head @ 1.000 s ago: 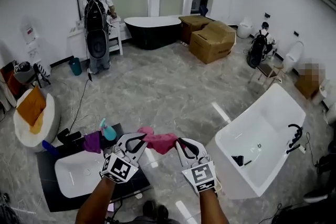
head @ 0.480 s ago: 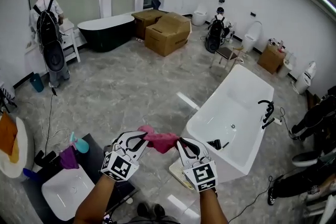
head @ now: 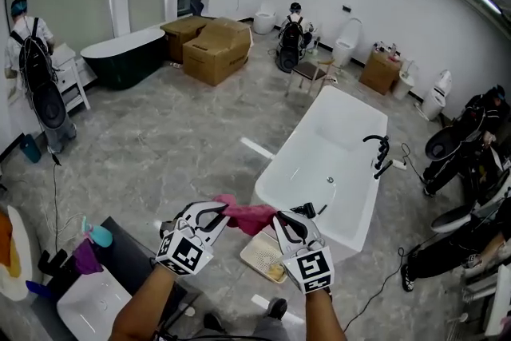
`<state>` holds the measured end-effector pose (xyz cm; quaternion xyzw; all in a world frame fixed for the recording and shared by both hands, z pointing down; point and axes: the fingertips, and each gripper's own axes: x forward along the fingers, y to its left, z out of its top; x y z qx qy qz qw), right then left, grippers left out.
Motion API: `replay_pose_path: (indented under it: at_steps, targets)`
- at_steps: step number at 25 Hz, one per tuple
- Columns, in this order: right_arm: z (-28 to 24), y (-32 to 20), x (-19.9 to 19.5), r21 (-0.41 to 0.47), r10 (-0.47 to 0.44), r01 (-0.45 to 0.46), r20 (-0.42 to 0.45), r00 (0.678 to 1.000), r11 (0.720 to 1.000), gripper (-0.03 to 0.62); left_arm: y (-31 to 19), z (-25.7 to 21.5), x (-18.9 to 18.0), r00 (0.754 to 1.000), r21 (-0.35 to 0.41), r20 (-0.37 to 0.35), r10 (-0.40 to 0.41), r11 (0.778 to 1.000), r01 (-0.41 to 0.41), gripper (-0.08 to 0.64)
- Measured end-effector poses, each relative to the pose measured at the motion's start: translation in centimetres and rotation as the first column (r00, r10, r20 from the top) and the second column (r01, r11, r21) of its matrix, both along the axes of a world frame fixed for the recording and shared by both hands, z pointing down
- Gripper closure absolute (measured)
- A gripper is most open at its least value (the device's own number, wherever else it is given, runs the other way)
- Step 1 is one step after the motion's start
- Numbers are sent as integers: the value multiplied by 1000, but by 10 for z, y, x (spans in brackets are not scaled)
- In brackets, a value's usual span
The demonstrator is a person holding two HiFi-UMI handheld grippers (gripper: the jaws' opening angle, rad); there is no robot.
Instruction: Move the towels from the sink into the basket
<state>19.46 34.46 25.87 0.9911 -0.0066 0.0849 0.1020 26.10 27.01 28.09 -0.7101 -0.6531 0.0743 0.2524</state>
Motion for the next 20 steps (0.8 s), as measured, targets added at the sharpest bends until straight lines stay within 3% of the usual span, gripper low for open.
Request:
replay_pose_path:
  at_steps: [11,15,20]
  targets:
    - [21,139,-66,11,77,-77,13,997,997,566,143,23,-61,996,25,17,83,996,-83,523]
    - [36,185,-85,12,132,-133,64,989,991,566,188,35,-74,992,39,28,121,992,-122,522]
    - [60,222,-95,41,163,-165,39,986,986,566,227,64,-85,986,77,40,159,984,-162,522]
